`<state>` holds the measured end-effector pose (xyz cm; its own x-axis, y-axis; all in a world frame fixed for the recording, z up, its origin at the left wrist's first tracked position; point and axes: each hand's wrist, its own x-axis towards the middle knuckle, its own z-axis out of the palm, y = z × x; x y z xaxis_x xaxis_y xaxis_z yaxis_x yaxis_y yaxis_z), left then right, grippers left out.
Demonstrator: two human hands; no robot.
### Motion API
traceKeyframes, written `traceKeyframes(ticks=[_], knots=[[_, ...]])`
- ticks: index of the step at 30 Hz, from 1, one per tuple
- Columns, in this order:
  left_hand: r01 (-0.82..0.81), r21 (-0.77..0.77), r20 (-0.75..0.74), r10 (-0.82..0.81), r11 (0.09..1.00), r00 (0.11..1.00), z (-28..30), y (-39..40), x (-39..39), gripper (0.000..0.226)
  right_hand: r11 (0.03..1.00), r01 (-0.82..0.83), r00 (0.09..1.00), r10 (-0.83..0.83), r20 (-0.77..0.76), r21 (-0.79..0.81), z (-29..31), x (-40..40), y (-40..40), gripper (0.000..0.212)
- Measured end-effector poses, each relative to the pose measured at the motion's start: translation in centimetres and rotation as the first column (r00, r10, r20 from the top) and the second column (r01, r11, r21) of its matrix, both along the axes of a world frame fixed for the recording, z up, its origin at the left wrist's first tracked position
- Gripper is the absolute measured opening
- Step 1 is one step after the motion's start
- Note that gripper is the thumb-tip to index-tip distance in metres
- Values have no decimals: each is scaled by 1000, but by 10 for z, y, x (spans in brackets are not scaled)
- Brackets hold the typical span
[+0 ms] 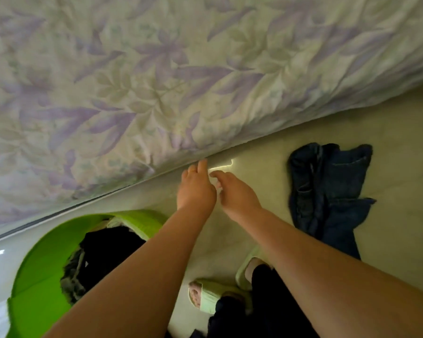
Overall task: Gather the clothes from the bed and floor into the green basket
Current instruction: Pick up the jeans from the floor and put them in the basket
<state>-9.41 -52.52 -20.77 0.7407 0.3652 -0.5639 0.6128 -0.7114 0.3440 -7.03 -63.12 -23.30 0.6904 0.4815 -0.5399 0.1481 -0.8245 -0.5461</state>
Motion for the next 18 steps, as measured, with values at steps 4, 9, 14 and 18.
traceKeyframes(ticks=[4, 9, 14, 18], knots=[[239, -5, -131, -238, 971, 962, -13, -68, 46, 70, 988, 125, 991, -128, -28, -93, -16, 35, -74, 59], [339, -105, -170, -353, 935, 920, -40, -147, 95, 68, 924, 271, 952, -298, -65, -271, -44, 68, -170, 62], [386, -207, -248, -430, 899, 868, -84, -214, 127, 71, 823, 403, 872, -478, -103, -401, -84, 81, -253, 58], [463, -248, -286, -521, 851, 804, -120, -244, 144, 71, 765, 480, 807, -576, -125, -429, -112, 83, -295, 53]])
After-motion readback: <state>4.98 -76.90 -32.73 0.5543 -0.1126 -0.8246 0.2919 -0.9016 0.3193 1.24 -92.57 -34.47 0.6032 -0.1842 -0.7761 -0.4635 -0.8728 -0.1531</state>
